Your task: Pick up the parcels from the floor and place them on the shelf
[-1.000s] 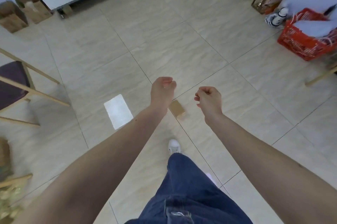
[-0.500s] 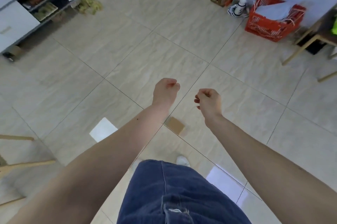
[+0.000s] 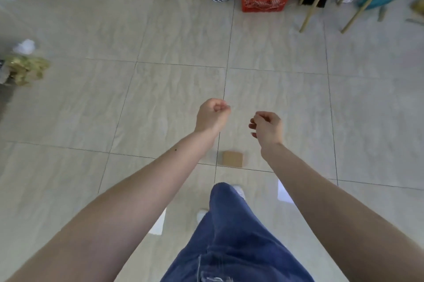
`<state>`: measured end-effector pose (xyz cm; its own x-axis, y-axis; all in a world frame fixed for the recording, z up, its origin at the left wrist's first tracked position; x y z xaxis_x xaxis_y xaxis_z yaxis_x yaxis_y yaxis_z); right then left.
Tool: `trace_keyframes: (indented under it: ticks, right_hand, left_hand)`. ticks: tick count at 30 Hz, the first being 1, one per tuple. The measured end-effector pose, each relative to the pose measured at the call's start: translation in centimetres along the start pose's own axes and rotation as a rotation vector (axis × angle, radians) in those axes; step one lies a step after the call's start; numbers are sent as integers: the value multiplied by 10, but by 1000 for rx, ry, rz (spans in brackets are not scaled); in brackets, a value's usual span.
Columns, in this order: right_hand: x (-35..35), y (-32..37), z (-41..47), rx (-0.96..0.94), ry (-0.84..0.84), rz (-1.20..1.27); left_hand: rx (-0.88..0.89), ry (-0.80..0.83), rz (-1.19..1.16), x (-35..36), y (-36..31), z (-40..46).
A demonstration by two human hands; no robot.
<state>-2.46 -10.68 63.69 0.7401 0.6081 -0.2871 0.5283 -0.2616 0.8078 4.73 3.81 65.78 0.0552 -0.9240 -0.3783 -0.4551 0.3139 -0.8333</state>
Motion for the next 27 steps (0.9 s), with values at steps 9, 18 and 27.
trace_keyframes:
  ticks: [9, 18, 27]
  right_hand:
    - [6, 3, 25, 92, -292, 208]
    - [7, 24, 42, 187, -518, 335]
    - [24, 12, 37, 296, -800, 470]
  left_hand:
    - [162, 296, 118, 56, -38, 45]
    - [258, 588, 242, 111, -76, 66]
    - [405, 869, 403, 150, -94, 90]
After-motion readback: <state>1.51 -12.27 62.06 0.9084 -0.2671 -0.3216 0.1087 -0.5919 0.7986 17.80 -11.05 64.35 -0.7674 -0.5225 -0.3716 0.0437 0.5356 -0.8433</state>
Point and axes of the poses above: each hand's wrist, its own z-axis towards the middle knuckle, its own x-axis out of the palm, y = z × x, the point moved 4 cm from there along z, towards the middle knuckle, and after that the axes turned 15 degrees about -y, right-handed, at the moved point
